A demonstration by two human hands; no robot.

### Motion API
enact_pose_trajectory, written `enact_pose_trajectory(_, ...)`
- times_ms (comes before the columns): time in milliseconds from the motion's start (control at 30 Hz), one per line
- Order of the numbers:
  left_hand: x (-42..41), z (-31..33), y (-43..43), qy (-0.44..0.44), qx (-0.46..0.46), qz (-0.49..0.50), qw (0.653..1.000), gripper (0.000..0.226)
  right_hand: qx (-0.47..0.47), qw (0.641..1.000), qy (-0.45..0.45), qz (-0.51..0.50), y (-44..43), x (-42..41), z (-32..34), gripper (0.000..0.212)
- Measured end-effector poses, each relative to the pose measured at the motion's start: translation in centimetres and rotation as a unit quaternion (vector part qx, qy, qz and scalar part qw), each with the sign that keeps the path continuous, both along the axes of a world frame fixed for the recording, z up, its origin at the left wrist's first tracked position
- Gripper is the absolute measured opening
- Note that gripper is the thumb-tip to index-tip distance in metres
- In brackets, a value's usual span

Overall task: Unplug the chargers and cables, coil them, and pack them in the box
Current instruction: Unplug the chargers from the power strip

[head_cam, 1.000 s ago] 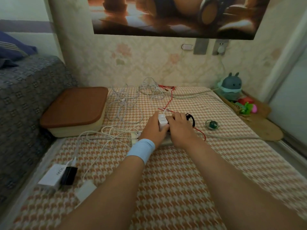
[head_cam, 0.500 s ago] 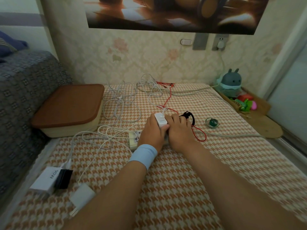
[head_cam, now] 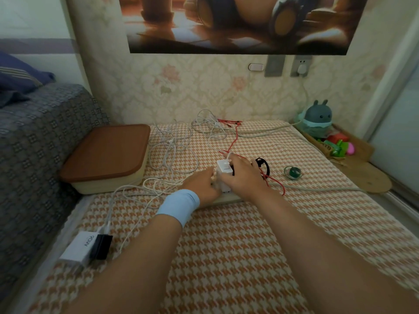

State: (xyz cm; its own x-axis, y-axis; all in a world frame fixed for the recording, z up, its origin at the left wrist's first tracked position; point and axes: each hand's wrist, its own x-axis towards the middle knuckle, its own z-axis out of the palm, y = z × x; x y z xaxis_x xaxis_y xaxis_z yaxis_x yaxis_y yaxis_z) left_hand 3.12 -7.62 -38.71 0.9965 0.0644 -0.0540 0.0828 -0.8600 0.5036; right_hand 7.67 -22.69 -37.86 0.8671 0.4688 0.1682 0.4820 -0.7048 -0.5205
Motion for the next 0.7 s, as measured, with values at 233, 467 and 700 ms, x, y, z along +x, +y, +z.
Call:
enact_pose_trajectory(233,-0.8,-2.3,0.6,-0.054,0.052,0.008,0.997,0.064,0.025,0.994,-0.098,-0.047,1.5,0.8,-2.0,0.038)
enact_pose_trajectory(467,-1.3,-2.9,0.6,-0.092,0.078,0.02,0.992,0.063,0.098,0.98,-0.152,-0.088,2.5,0.9,-2.7,0.032)
enact_pose_trajectory(700,-1.3,-3.0,0.7,-0.099,0.078,0.022,0.992,0.064,0.117,0.971,-0.168,-0.126,3.1,1.2,-3.3,0.035)
